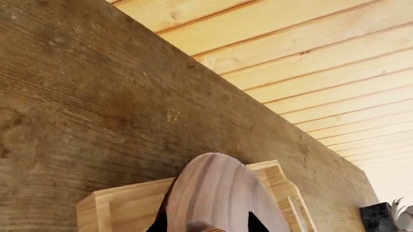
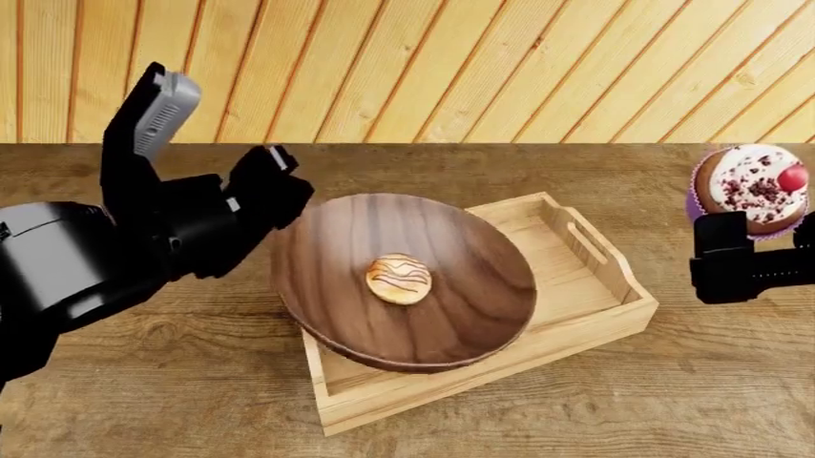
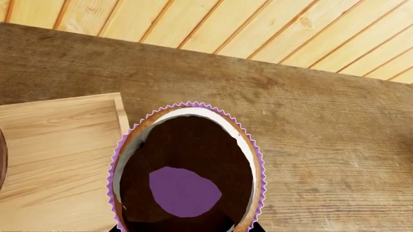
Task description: Pick up the bowl with donut and place it on the tray. Pick up the cupcake and place it on the tray.
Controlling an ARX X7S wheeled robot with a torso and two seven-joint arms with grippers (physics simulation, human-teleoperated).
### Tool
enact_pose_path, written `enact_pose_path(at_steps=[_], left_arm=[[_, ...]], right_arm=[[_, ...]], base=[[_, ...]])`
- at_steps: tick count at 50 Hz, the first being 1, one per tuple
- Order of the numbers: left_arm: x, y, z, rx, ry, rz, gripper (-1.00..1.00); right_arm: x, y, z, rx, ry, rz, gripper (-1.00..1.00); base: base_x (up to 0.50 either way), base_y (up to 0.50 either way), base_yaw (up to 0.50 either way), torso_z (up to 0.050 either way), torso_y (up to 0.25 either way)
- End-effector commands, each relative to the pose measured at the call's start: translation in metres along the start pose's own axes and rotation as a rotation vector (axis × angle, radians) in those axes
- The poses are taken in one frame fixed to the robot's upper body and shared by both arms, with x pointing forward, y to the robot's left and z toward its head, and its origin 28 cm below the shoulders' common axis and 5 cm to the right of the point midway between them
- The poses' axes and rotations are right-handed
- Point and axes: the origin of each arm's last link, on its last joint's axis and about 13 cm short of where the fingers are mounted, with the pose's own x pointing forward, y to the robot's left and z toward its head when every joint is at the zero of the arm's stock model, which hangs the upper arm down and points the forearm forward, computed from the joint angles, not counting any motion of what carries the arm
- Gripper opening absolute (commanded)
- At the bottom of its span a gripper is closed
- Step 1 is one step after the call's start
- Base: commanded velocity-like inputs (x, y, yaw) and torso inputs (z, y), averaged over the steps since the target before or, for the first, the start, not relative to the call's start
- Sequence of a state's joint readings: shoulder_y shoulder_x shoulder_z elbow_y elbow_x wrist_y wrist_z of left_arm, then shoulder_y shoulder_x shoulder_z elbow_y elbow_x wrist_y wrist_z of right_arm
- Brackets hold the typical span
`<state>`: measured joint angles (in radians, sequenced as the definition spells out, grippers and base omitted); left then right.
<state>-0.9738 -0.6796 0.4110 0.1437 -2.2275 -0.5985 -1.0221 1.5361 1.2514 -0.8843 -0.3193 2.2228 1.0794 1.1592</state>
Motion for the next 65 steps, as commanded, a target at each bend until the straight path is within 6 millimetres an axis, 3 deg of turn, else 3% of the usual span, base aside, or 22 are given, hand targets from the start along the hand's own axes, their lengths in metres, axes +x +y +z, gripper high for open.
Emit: enact_pose_path(at_steps=[1, 11, 20, 30, 36, 44, 54, 65], left_arm=[[-0.016, -0.012, 0.011, 0.061, -0.081, -0.018, 1.0], [-0.08, -0.065, 0.034, 0.301, -0.291, 0.021, 1.0], [-0.119, -0.082, 0.023, 0.438, -0.451, 0.038, 1.0], [-0.137, -0.091, 0.018, 0.659, -0.676, 0.18, 1.0], [-0.147, -0.097, 0.011, 0.702, -0.705, 0.158, 1.0], [-0.167, -0.103, -0.006, 0.75, -0.833, 0.205, 1.0], [-0.168, -0.091, -0.016, 0.77, -0.905, 0.27, 1.0], [-0.162, -0.085, -0.016, 0.759, -0.887, 0.289, 1.0]], right_arm=[[-0.001, 0.0, -0.001, -0.013, -0.001, 0.004, -1.0], [-0.004, 0.005, 0.002, -0.043, -0.016, 0.017, -1.0], [-0.002, 0.019, 0.018, -0.063, -0.028, 0.068, -1.0], [0.014, 0.036, 0.049, -0.072, 0.05, 0.052, -1.0], [0.021, 0.05, 0.069, -0.14, 0.107, 0.116, -1.0], [0.024, 0.063, 0.092, -0.094, 0.205, 0.093, -1.0], [0.039, 0.08, 0.102, -0.095, 0.297, 0.119, -1.0], [0.059, 0.082, 0.092, -0.101, 0.408, 0.128, -1.0]], base=[[0.0, 0.0, 0.0, 0.0, 0.0], [0.0, 0.0, 0.0, 0.0, 0.0], [0.0, 0.0, 0.0, 0.0, 0.0], [0.0, 0.0, 0.0, 0.0, 0.0], [0.0, 0.0, 0.0, 0.0, 0.0], [0.0, 0.0, 0.0, 0.0, 0.0], [0.0, 0.0, 0.0, 0.0, 0.0], [0.0, 0.0, 0.0, 0.0, 0.0]])
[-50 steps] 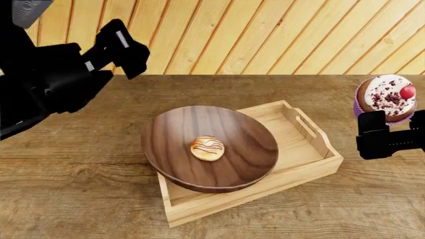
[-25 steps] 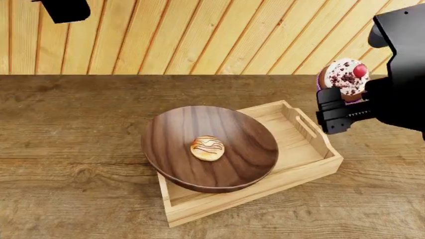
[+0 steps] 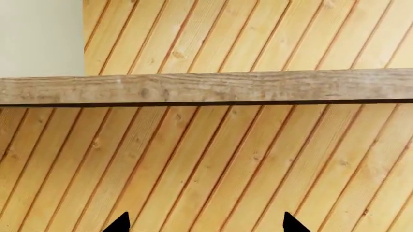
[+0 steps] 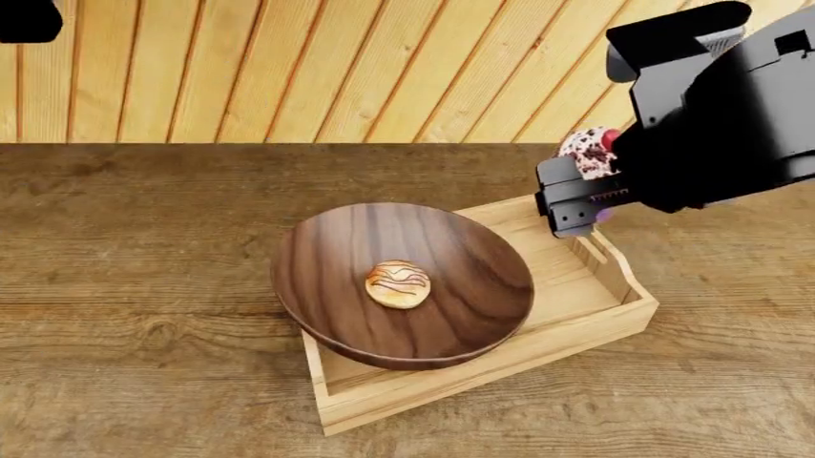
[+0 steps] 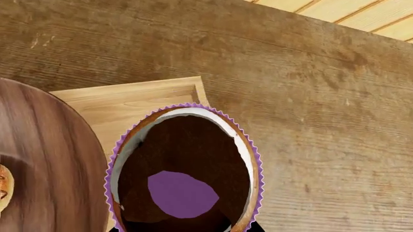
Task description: Pick up the bowl with donut and place it on the tray. Pick up the cupcake and place it on the tray.
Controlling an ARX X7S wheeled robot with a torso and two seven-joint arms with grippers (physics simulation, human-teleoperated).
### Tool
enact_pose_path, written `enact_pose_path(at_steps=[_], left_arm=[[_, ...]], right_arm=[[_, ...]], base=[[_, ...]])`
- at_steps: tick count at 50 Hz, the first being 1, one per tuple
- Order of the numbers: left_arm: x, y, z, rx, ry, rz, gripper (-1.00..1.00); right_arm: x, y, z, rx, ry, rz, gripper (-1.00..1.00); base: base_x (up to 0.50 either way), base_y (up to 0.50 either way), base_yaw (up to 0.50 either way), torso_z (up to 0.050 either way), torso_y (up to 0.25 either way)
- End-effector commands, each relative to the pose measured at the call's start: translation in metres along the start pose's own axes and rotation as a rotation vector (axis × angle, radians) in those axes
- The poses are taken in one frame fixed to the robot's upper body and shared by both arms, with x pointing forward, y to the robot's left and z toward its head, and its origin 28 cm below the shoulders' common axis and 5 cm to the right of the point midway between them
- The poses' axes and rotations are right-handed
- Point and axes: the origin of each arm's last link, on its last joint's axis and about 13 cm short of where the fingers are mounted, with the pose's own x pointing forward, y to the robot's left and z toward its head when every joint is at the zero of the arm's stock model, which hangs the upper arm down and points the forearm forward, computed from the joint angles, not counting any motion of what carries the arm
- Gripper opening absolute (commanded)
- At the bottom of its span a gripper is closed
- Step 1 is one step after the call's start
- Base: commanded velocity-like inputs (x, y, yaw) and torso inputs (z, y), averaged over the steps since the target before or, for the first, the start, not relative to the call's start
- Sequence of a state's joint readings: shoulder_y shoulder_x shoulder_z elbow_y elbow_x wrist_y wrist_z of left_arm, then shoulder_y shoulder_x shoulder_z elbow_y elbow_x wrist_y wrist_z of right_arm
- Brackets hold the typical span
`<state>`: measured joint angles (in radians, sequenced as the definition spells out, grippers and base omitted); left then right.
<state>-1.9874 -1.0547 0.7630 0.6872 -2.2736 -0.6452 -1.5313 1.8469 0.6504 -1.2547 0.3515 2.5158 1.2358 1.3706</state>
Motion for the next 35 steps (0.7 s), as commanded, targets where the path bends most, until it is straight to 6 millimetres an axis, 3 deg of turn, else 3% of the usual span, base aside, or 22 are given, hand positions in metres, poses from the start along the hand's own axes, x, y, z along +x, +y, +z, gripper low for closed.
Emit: enact_pose_path(at_steps=[1, 35], left_arm=[[-0.003, 0.002, -0.008, 0.016, -0.004, 0.028, 1.0], [-0.004, 0.0, -0.021, 0.019, 0.033, 0.006, 1.0]], right_arm=[[0.019, 0.005, 0.004, -0.001, 0.096, 0.011, -1.0], [0.06, 0.005, -0.017, 0.058, 0.156, 0.049, -1.0]], base=[[0.0, 0.0, 0.0, 0.0, 0.0], [0.0, 0.0, 0.0, 0.0, 0.0]])
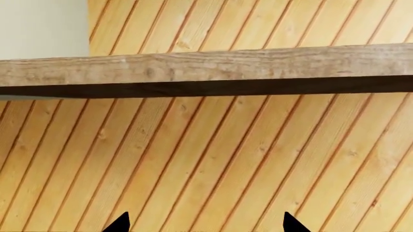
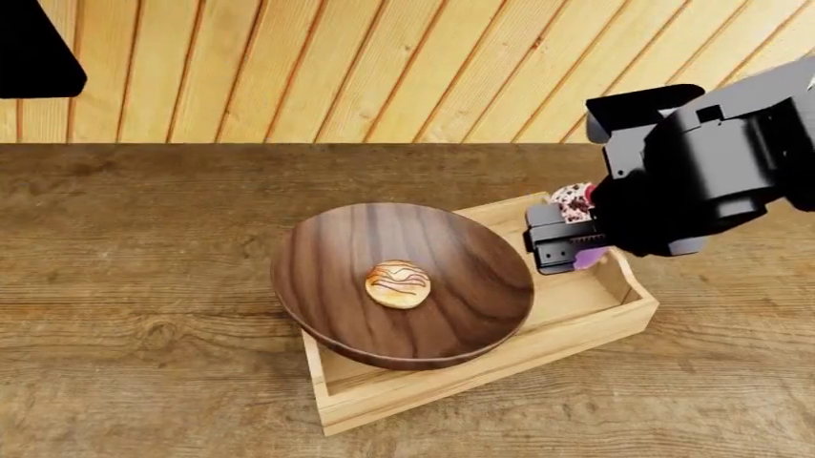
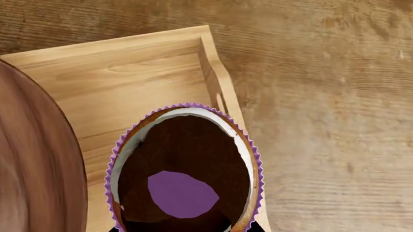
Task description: Pick up the bowl with donut and place it on the tray. Pick up the cupcake and place it on the tray.
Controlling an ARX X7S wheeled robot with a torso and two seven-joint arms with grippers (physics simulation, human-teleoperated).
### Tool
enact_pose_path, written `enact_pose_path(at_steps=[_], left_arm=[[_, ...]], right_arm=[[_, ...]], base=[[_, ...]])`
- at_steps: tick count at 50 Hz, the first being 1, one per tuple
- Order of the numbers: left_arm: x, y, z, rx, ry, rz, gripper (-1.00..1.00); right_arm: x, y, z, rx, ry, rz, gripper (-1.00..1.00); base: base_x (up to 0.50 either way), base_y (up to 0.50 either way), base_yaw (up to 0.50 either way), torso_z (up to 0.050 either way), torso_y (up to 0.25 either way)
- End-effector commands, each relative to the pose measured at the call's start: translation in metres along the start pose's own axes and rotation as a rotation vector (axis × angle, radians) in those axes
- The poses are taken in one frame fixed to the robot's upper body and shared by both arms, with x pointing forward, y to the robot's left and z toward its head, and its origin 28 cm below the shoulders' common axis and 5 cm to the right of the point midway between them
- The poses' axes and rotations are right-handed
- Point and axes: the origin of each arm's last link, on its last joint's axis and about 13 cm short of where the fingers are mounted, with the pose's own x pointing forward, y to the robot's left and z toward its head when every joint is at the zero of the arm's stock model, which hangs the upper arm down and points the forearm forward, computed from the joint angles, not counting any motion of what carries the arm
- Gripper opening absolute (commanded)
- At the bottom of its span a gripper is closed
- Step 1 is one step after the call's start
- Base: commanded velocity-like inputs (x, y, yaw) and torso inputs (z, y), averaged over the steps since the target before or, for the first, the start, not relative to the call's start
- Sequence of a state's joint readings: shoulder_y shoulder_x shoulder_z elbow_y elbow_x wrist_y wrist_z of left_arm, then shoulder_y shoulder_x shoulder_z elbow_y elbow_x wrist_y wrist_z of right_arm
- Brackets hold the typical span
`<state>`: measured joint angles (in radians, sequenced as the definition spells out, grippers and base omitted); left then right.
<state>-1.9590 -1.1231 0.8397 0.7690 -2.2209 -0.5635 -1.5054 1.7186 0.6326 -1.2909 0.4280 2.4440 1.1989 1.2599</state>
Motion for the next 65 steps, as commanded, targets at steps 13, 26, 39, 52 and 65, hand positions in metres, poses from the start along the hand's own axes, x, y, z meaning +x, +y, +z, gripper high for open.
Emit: enact_pose_path(at_steps=[13, 26, 39, 52, 65], left_arm=[[-0.002, -0.001, -0.006, 0.012, 0.023, -0.019, 1.0], [-0.005, 0.001, -0.008, 0.005, 0.024, -0.017, 1.0], [-0.007, 0.0, -0.005, 0.01, 0.022, -0.023, 1.0], [-0.009, -0.001, -0.005, 0.019, 0.032, -0.039, 1.0], [-0.009, -0.002, -0.002, 0.03, 0.049, -0.054, 1.0]], right_arm=[[0.027, 0.001, -0.009, 0.015, 0.032, 0.021, -1.0], [0.038, -0.001, -0.007, 0.031, 0.032, 0.021, -1.0], [0.039, 0.0, -0.007, 0.027, 0.034, 0.035, -1.0], [0.029, -0.002, -0.004, 0.029, 0.009, 0.037, 1.0], [-0.012, -0.003, -0.009, -0.004, -0.01, 0.066, 1.0]], base=[[0.0, 0.0, 0.0, 0.0, 0.0], [0.0, 0.0, 0.0, 0.0, 0.0], [0.0, 0.0, 0.0, 0.0, 0.0], [0.0, 0.0, 0.0, 0.0, 0.0], [0.0, 0.0, 0.0, 0.0, 0.0]])
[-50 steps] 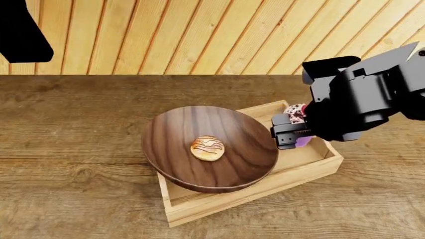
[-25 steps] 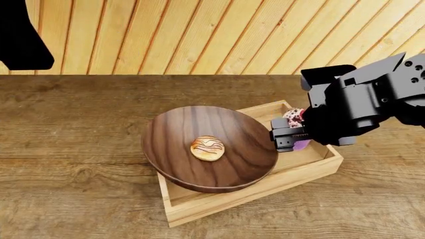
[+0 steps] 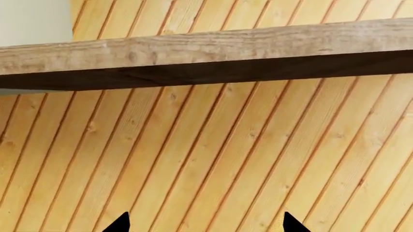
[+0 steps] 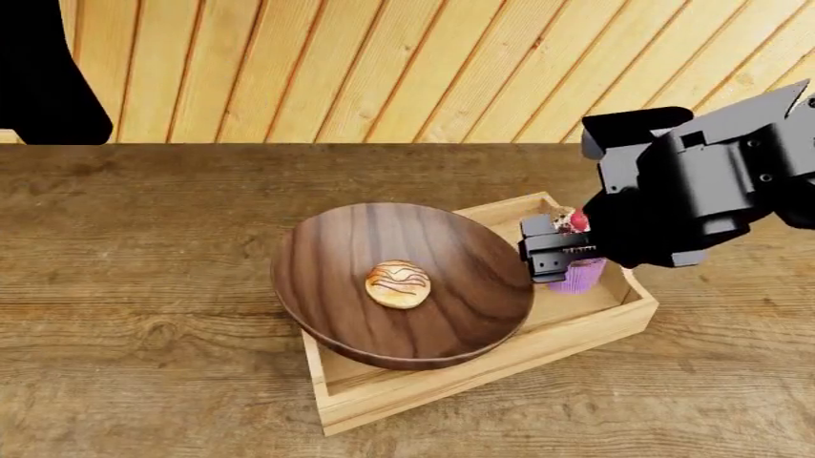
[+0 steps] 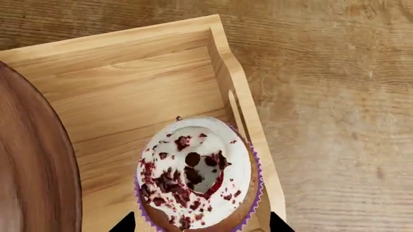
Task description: Pick up the bowl with donut and place it on the tray. Pick up the cupcake and place it on the tray.
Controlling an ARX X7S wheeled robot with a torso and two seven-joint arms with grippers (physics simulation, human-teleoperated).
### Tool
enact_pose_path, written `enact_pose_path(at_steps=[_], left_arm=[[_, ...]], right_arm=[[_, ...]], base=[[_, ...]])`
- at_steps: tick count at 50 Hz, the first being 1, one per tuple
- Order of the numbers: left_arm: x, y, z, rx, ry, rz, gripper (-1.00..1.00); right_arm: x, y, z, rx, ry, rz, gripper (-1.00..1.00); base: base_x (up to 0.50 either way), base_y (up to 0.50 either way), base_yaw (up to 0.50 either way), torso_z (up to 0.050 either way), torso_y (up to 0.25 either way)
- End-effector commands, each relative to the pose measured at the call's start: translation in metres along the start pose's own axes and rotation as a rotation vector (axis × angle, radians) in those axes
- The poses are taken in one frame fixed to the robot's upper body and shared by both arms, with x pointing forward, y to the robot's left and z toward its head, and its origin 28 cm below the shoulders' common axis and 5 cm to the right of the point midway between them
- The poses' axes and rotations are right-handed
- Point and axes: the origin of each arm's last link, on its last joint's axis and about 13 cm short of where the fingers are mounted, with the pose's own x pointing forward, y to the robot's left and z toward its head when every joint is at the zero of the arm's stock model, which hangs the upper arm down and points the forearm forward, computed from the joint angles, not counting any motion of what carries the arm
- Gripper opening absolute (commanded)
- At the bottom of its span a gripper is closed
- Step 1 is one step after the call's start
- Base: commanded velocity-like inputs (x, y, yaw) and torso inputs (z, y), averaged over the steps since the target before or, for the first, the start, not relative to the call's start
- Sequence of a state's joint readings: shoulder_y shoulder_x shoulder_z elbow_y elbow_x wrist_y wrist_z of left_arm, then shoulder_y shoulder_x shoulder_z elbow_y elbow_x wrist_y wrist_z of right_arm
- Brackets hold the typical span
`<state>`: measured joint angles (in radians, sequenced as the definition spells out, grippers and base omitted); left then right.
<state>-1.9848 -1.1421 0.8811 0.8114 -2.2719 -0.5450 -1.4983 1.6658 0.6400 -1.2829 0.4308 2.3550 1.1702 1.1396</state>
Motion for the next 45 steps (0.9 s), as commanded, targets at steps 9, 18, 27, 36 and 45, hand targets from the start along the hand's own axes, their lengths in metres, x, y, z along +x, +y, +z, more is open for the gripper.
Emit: enact_pose_path(at_steps=[9, 18, 27, 36, 45], left_arm=[[-0.001, -0.003, 0.007, 0.013, 0.022, -0.024, 1.0], [0.0, -0.005, 0.005, 0.009, 0.038, -0.036, 1.0], [-0.007, -0.003, 0.002, 0.013, 0.076, -0.036, 1.0], [-0.031, 0.004, 0.013, 0.046, 0.069, -0.033, 1.0], [-0.07, 0.018, 0.005, 0.127, -0.025, -0.034, 1.0]], right_arm=[[-0.076, -0.001, -0.007, -0.044, -0.082, 0.03, 1.0], [-0.115, -0.004, -0.021, -0.078, -0.207, 0.07, 1.0], [-0.15, -0.009, -0.077, -0.156, -0.342, 0.062, 1.0], [-0.193, -0.018, -0.143, -0.19, -0.548, 0.057, 1.0], [-0.202, -0.022, -0.195, -0.2, -0.799, 0.02, 1.0]], base=[[0.0, 0.0, 0.0, 0.0, 0.0], [0.0, 0.0, 0.0, 0.0, 0.0], [0.0, 0.0, 0.0, 0.0, 0.0], [0.0, 0.0, 0.0, 0.0, 0.0], [0.0, 0.0, 0.0, 0.0, 0.0]])
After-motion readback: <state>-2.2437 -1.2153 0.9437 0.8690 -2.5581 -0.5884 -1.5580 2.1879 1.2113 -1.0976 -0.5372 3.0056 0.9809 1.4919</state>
